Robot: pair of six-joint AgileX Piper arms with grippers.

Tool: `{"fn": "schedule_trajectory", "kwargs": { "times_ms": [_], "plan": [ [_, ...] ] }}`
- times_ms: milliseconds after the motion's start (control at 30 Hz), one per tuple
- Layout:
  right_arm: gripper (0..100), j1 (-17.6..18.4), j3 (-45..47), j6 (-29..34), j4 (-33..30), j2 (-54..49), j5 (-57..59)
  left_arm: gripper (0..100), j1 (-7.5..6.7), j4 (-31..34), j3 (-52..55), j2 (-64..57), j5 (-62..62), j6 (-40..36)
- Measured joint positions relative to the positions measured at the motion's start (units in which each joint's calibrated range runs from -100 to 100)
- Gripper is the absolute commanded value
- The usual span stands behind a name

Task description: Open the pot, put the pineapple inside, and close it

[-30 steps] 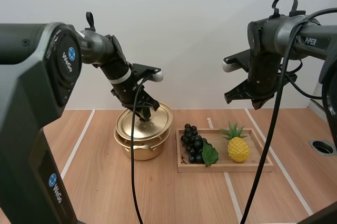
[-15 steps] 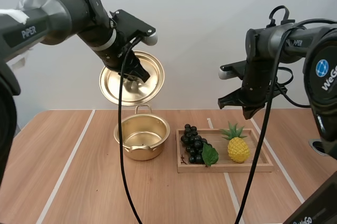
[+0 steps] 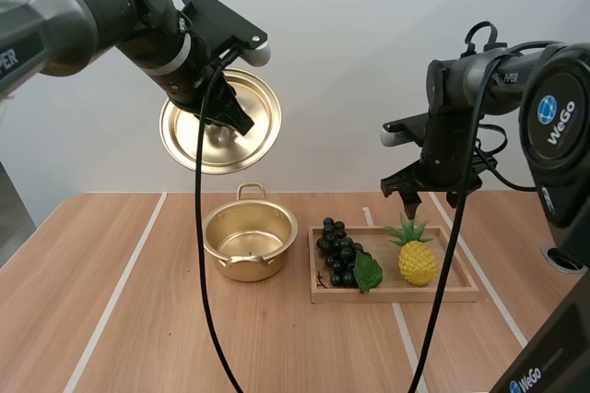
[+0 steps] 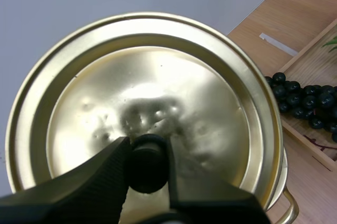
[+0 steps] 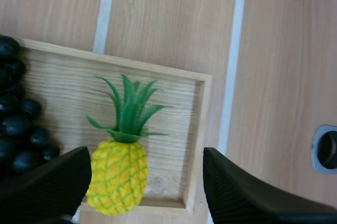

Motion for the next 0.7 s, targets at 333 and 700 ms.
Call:
{"fn": "schedule_trajectory", "kwargs": {
  "times_ms": [333, 700],
  "plan": [
    [100, 0.00, 1.35, 0.00, 4.59, 2.30, -2.08, 0, 0.00, 0.50, 0.00, 0.00, 0.22, 0.00],
    [100, -0.02, 15.25, 0.00, 5.25, 2.44, -15.38, 0, 0.00, 0.64, 0.00, 0.00, 0.22, 0.00]
  ]
}}
